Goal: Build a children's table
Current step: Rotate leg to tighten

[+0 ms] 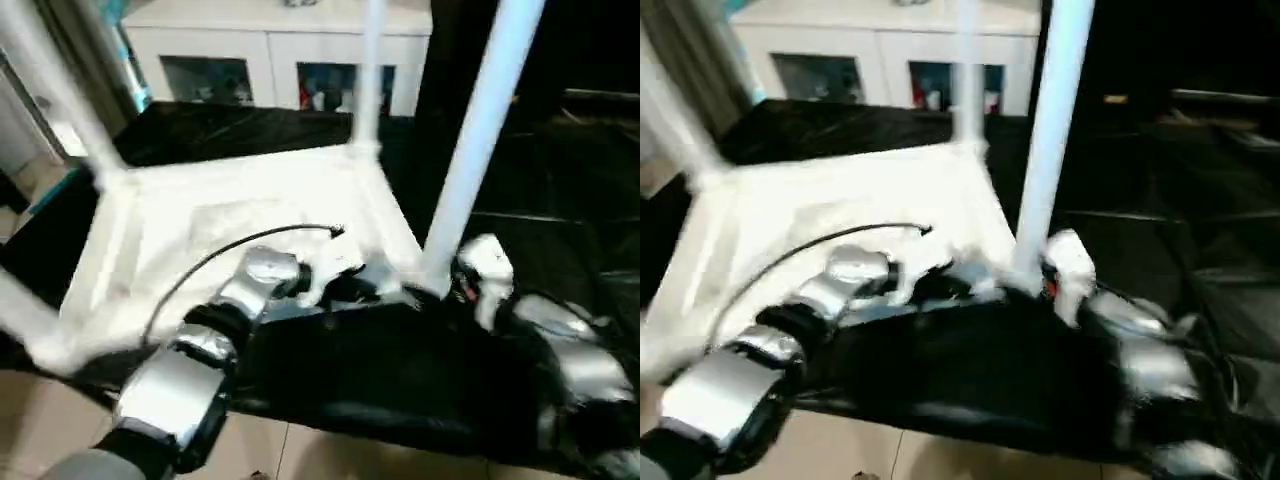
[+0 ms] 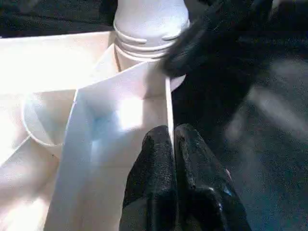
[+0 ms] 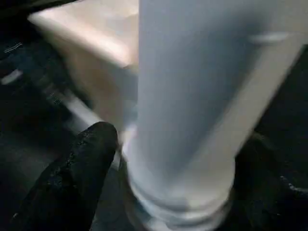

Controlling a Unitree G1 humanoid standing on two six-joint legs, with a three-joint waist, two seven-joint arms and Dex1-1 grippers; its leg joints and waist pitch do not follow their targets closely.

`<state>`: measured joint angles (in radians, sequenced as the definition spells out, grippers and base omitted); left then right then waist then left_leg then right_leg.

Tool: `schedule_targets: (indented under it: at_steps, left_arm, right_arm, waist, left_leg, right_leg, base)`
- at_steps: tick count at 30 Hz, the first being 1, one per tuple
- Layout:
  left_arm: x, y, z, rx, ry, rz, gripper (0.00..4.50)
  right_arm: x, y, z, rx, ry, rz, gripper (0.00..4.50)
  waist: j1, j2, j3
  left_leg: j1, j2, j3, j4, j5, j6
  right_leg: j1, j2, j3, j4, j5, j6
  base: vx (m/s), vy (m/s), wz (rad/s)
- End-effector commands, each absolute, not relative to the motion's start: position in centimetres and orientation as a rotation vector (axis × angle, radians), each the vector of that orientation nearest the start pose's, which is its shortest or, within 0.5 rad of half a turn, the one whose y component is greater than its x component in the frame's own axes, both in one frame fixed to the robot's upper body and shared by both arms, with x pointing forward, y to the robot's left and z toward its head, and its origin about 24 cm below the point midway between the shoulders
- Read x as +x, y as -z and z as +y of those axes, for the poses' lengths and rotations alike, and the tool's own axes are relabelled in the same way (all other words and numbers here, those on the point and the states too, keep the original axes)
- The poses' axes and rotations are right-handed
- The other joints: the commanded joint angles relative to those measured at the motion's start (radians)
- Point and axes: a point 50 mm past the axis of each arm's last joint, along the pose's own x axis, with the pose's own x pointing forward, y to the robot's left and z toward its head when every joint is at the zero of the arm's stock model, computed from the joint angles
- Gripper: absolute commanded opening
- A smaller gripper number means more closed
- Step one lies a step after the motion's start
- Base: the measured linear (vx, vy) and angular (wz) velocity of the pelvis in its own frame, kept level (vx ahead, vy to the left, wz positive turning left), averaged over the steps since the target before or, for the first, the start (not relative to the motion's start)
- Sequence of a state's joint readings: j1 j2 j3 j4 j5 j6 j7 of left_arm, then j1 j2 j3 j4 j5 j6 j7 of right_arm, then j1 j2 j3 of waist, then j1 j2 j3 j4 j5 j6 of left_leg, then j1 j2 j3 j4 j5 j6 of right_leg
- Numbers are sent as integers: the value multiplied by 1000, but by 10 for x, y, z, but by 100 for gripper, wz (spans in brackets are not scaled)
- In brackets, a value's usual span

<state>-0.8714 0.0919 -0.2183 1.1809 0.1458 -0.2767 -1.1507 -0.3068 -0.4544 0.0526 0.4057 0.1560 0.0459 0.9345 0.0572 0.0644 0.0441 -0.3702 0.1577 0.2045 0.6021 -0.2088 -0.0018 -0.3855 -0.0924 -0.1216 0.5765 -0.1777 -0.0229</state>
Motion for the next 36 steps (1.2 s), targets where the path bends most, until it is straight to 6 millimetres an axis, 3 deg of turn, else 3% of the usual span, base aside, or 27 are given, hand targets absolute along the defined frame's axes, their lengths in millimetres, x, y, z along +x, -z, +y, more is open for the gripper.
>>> schedule_targets:
  at_steps: [1, 5, 6, 8, 9, 13, 18, 22, 25, 26, 27, 28, 30, 35, 36]
  left_arm:
    - [332, -49, 62, 421, 1554, 306, 0]
    - [331, -51, 71, 404, 1600, 316, 0]
    - [331, -52, 72, 401, 1607, 315, 0]
    - [330, -53, 74, 395, 1617, 312, 0]
    - [330, -53, 74, 389, 1624, 312, 0]
    - [329, -52, 75, 370, 1638, 310, 0]
    - [328, -52, 75, 367, 1638, 309, 0]
    - [329, -51, 74, 364, 1624, 303, 0]
    - [334, -51, 68, 377, 1527, 291, 0]
    - [335, -51, 67, 379, 1509, 292, 0]
    - [340, -50, 61, 377, 1402, 288, 0]
    - [341, -51, 60, 374, 1393, 287, 0]
    - [343, -51, 56, 358, 1350, 284, 0]
    - [347, -51, 30, 342, 1201, 279, 0]
    - [347, -51, 28, 339, 1194, 280, 0]
  right_arm:
    - [282, -41, -186, -204, -1027, 292, 376]
    - [281, -42, -186, -203, -1059, 301, 376]
    - [281, -42, -186, -200, -1065, 301, 376]
    - [281, -43, -185, -194, -1076, 300, 376]
    - [281, -44, -184, -186, -1082, 299, 376]
    - [279, -42, -180, -160, -1115, 309, 344]
    - [277, -39, -178, -149, -1118, 322, 298]
    - [275, -35, -177, -131, -1104, 331, 277]
    - [280, -24, -177, -107, -963, 347, 273]
    - [281, -23, -178, -105, -936, 350, 272]
    - [289, -13, -180, -85, -764, 370, 272]
    - [290, -12, -180, -83, -749, 371, 272]
    - [294, -8, -180, -66, -662, 380, 272]
    - [307, 7, -165, -13, -380, 434, 270]
    - [308, 7, -163, -17, -373, 436, 270]
  waist:
    - [3, -20, -63]
    - [3, -19, -59]
    - [2, -26, -60]
    - [4, -21, -62]
    - [4, -25, -63]
    - [6, -25, -66]
    - [7, -25, -63]
    - [6, -25, -63]
    - [4, -24, -61]
    - [1, -23, -60]
    - [-3, -24, -57]
    - [-9, -24, -52]
    - [-13, -24, -52]
    - [-34, -25, -52]
    - [-34, -20, -53]
  left_leg:
    - [5, 95, -42, -65, -137, 178]
    - [11, 96, -43, -73, -189, 120]
    - [10, 97, -43, -73, -186, 116]
    - [9, 97, -43, -72, -166, 118]
    - [9, 97, -42, -70, -152, 122]
    - [5, 95, -41, -65, -114, 146]
    - [7, 94, -40, -66, -137, 135]
    - [7, 94, -41, -67, -136, 129]
    - [8, 95, -42, -70, -145, 120]
    - [11, 94, -41, -72, -164, 105]
    - [13, 93, -42, -74, -186, 85]
    - [17, 90, -45, -78, -226, 59]
    - [22, 87, -46, -78, -246, 36]
    - [19, 86, -49, -82, -262, 22]
    - [20, 85, -49, -82, -263, 21]
  right_leg:
    - [52, -96, 65, -57, -114, -243]
    - [48, -95, 67, -66, -206, -236]
    - [49, -96, 69, -64, -193, -239]
    - [49, -97, 69, -59, -163, -246]
    - [50, -97, 69, -56, -134, -252]
    - [50, -98, 68, -49, -88, -259]
    - [48, -96, 67, -58, -159, -241]
    - [49, -96, 67, -57, -156, -240]
    - [47, -95, 67, -59, -162, -239]
    - [44, -96, 67, -64, -194, -236]
    - [42, -97, 68, -69, -238, -227]
    - [42, -98, 65, -81, -316, -212]
    - [40, -98, 67, -90, -377, -188]
    - [38, -95, 69, -87, -341, -198]
    - [40, -96, 69, -90, -341, -195]
  base:
    - [0, 0, 0]
    - [0, 0, 0]
    - [0, 0, 0]
    - [0, 0, 0]
    - [0, 0, 0]
    - [0, 0, 0]
    - [0, 0, 0]
    - [0, 0, 0]
    - [0, 0, 0]
    - [0, 0, 0]
    - [0, 0, 0]
    - [0, 0, 0]
    - [0, 0, 0]
    - [0, 0, 0]
    - [0, 0, 0]
